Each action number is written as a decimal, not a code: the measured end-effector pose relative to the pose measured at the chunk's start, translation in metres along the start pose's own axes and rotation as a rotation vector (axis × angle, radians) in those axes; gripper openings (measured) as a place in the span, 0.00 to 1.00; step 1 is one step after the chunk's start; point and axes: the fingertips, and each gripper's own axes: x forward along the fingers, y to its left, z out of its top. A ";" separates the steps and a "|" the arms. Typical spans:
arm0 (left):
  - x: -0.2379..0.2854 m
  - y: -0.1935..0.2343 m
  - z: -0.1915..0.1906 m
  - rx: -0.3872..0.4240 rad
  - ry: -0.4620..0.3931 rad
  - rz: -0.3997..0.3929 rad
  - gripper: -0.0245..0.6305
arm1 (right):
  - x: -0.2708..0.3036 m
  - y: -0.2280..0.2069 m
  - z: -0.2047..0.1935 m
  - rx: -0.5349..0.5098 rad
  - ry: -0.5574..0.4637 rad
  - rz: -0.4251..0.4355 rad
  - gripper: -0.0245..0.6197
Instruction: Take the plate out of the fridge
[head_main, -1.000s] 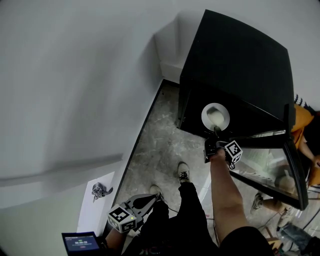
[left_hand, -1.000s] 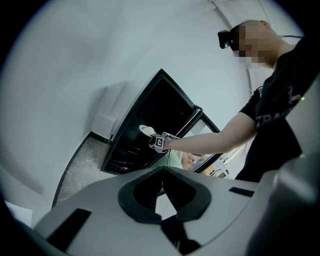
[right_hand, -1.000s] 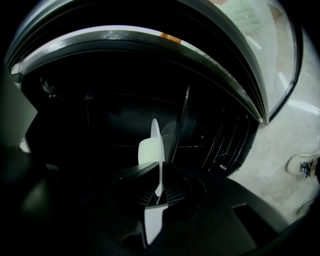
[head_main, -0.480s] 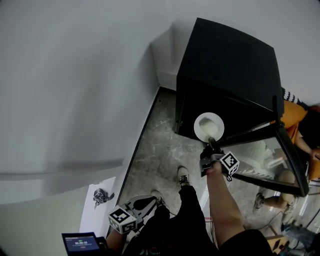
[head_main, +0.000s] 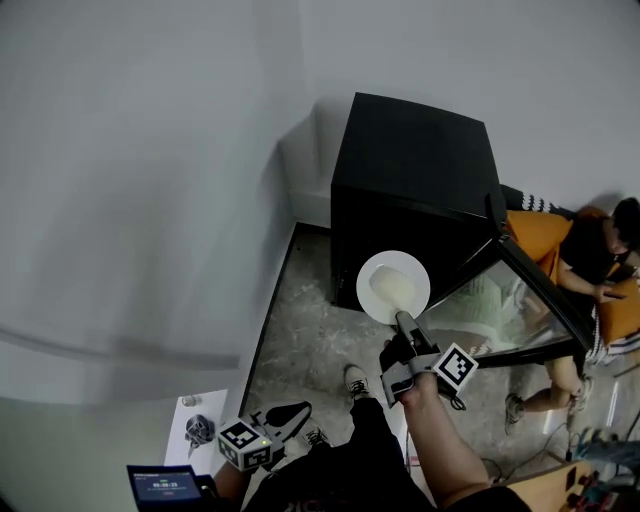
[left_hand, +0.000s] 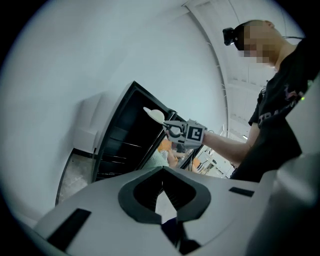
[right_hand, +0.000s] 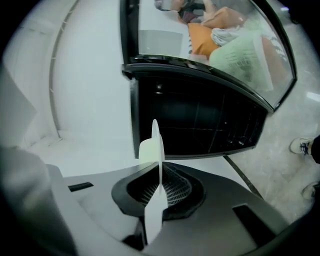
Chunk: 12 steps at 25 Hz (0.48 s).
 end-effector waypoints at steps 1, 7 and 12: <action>-0.001 -0.003 0.003 0.012 -0.005 -0.010 0.05 | -0.004 0.020 0.001 -0.017 -0.010 0.020 0.07; -0.012 -0.008 0.011 0.053 -0.051 -0.062 0.05 | 0.014 0.114 0.030 -0.100 -0.137 0.110 0.07; -0.026 -0.012 0.015 0.057 -0.089 -0.040 0.05 | 0.045 0.145 0.068 -0.084 -0.252 0.080 0.07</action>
